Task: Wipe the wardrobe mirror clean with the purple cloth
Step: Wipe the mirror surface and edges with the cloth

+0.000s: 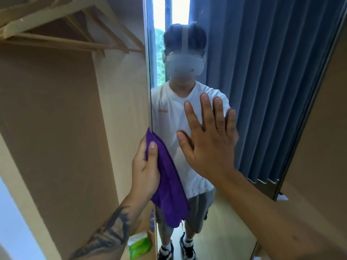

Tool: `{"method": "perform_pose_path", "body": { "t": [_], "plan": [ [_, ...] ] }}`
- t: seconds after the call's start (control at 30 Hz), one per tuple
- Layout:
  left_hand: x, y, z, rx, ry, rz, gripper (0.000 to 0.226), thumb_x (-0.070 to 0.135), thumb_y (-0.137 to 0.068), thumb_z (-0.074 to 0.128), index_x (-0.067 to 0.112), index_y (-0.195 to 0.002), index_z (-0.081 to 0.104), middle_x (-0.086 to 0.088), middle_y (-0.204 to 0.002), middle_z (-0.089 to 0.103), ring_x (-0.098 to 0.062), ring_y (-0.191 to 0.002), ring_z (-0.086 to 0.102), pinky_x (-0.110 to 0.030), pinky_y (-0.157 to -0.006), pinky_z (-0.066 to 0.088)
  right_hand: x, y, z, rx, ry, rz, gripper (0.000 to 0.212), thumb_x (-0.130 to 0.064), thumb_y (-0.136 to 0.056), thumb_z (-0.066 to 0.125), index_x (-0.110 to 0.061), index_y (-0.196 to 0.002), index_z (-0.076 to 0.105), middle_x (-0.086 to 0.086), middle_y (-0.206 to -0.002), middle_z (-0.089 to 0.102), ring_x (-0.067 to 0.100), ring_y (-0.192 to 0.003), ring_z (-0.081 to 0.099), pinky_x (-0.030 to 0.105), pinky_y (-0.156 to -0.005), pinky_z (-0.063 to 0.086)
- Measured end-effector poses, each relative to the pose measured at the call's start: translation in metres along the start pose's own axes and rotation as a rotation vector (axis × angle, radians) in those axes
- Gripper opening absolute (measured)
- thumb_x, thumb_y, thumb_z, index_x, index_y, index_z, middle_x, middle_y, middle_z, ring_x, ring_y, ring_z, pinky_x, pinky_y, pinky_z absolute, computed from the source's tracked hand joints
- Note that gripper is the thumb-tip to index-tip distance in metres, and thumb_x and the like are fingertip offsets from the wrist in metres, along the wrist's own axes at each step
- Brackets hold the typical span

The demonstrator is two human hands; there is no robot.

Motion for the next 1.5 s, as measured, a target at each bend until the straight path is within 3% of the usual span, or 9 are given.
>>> {"method": "perform_pose_path", "body": {
  "t": [0.1,0.27,0.43,0.6,0.77,1.0,1.17,1.4,1.5],
  "plan": [
    [-0.009,0.0,-0.002,-0.003,-0.035,-0.028,0.028,0.032,-0.11,0.037,0.02,-0.108,0.062,0.015,-0.084,0.064,0.0,-0.08,0.06,-0.013,-0.077,0.044,0.001,-0.001,0.002,0.011,0.005,-0.005,0.068,-0.054,-0.104,0.048,-0.025,-0.162,0.028,0.012,-0.17,0.019,0.038,-0.157,0.017,0.064,-0.123,0.018],
    [0.049,-0.046,0.0,0.052,-0.068,0.113,0.03,0.024,-0.113,0.039,0.01,-0.127,0.061,0.006,-0.112,0.068,0.0,-0.102,0.063,-0.02,-0.094,0.048,0.001,0.001,0.001,0.04,0.014,-0.009,0.067,-0.054,-0.104,0.048,-0.024,-0.161,0.032,0.013,-0.168,0.023,0.039,-0.156,0.02,0.064,-0.123,0.02],
    [0.098,-0.087,0.003,0.091,-0.039,0.229,0.021,0.023,-0.112,0.04,0.016,-0.105,0.059,0.017,-0.084,0.059,0.003,-0.079,0.055,-0.017,-0.077,0.043,0.002,0.001,-0.001,0.049,-0.002,-0.018,0.066,-0.054,-0.104,0.048,-0.023,-0.161,0.032,0.014,-0.168,0.023,0.038,-0.155,0.017,0.062,-0.124,0.017],
    [0.021,-0.026,0.003,0.078,-0.037,0.071,0.026,0.031,-0.113,0.037,0.017,-0.11,0.059,0.019,-0.082,0.06,-0.002,-0.08,0.057,-0.023,-0.08,0.045,0.002,0.001,0.0,0.04,-0.007,-0.009,0.065,-0.054,-0.104,0.048,-0.023,-0.16,0.035,0.014,-0.168,0.025,0.039,-0.155,0.02,0.063,-0.124,0.018],
    [-0.025,0.015,0.001,0.047,-0.06,-0.031,0.026,0.03,-0.112,0.035,0.018,-0.104,0.057,0.019,-0.077,0.058,0.0,-0.072,0.054,-0.014,-0.072,0.044,0.004,0.002,0.003,0.032,0.01,-0.021,0.065,-0.056,-0.106,0.044,-0.023,-0.16,0.036,0.014,-0.167,0.027,0.039,-0.155,0.022,0.063,-0.124,0.019],
    [0.058,-0.06,0.003,0.09,-0.128,0.19,0.025,0.021,-0.113,0.038,0.007,-0.112,0.059,0.015,-0.091,0.058,0.006,-0.084,0.055,-0.012,-0.082,0.041,0.004,0.003,0.003,0.053,0.017,-0.016,0.064,-0.055,-0.105,0.046,-0.023,-0.16,0.037,0.015,-0.166,0.029,0.04,-0.154,0.024,0.064,-0.123,0.021],
    [0.11,-0.105,0.006,0.118,-0.078,0.224,0.024,0.022,-0.112,0.04,0.022,-0.092,0.054,0.015,-0.077,0.053,0.008,-0.068,0.051,-0.011,-0.07,0.039,0.003,0.003,0.003,0.086,0.017,-0.022,0.062,-0.051,-0.105,0.047,-0.022,-0.159,0.039,0.016,-0.165,0.03,0.04,-0.153,0.025,0.064,-0.123,0.022],
    [0.009,-0.01,0.005,0.048,-0.055,0.035,0.026,0.029,-0.113,0.036,0.02,-0.099,0.055,0.019,-0.075,0.056,0.001,-0.07,0.053,-0.016,-0.07,0.042,0.004,0.004,0.003,0.06,0.02,-0.034,0.066,-0.055,-0.104,0.048,-0.023,-0.16,0.034,0.014,-0.167,0.027,0.039,-0.154,0.021,0.062,-0.124,0.018],
    [0.012,-0.007,-0.003,0.058,-0.093,0.102,0.025,0.027,-0.112,0.038,0.015,-0.103,0.058,0.018,-0.079,0.058,0.001,-0.075,0.055,-0.017,-0.074,0.042,0.005,0.006,0.003,0.05,0.039,-0.055,0.068,-0.058,-0.104,0.046,-0.024,-0.161,0.031,0.014,-0.167,0.023,0.038,-0.154,0.019,0.061,-0.125,0.017]
  ]
}}
Point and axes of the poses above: each hand's wrist, its own y-axis away from the middle knuckle, its own z-axis out of the palm, x = y × z, the point moved 8 cm from there along -y, towards the middle knuckle
